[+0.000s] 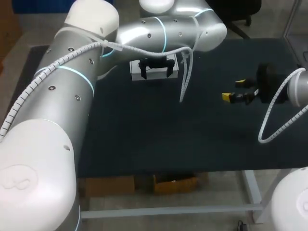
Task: Assemble the packaging by folding the flat box into shape, placing the metal phone stand inside, and closing the box properly
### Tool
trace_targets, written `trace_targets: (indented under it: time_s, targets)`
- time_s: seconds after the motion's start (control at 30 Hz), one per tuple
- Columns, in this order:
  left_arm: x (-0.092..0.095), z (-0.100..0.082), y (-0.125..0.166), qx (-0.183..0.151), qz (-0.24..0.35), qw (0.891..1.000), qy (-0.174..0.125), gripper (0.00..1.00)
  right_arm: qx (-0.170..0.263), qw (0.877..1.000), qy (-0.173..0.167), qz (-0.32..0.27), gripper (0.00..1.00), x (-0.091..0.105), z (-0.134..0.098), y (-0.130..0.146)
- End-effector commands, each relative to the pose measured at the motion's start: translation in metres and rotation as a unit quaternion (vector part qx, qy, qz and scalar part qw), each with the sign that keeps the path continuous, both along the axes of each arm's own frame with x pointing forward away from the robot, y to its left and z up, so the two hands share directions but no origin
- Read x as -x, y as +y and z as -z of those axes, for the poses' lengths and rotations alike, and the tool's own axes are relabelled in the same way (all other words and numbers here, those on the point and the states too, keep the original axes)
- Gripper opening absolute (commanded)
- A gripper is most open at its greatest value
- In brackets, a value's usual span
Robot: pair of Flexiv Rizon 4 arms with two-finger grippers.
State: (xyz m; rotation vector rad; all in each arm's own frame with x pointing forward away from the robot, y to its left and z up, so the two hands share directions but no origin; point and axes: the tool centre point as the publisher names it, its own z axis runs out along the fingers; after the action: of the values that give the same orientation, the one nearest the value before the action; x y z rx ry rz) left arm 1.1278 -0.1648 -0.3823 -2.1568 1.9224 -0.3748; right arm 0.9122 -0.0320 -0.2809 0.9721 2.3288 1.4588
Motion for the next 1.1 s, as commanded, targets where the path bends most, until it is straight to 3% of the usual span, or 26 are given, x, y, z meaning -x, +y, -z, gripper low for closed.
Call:
trace_targets:
  time_s: [0.03, 0.2, 0.43, 0.8, 0.97, 1.1]
  targets:
    - [-0.010, 0.000, 0.000, 0.014, 0.006, 0.992, 0.127, 1.00, -0.004, 1.000, -0.002, -0.002, 1.00, 0.000, 0.001, -0.002]
    - [-0.005, -0.004, 0.000, 0.021, 0.013, 0.992, 0.123, 1.00, -0.004, 1.000, -0.002, -0.002, 1.00, 0.000, 0.001, -0.002]
    - [0.029, -0.022, 0.003, 0.047, 0.035, 0.995, 0.083, 1.00, -0.004, 1.000, -0.002, -0.002, 1.00, 0.000, 0.001, -0.002]
    - [0.078, -0.062, 0.028, 0.104, 0.056, 0.992, -0.039, 1.00, -0.004, 1.000, -0.002, -0.002, 1.00, 0.000, 0.001, -0.002]
    - [0.090, -0.067, 0.036, 0.127, 0.068, 0.984, -0.100, 1.00, -0.004, 1.000, -0.002, -0.002, 1.00, 0.000, 0.001, -0.002]
    - [0.095, -0.067, 0.039, 0.152, 0.075, 0.977, -0.131, 1.00, -0.004, 1.000, -0.002, -0.002, 1.00, 0.000, 0.001, -0.002]
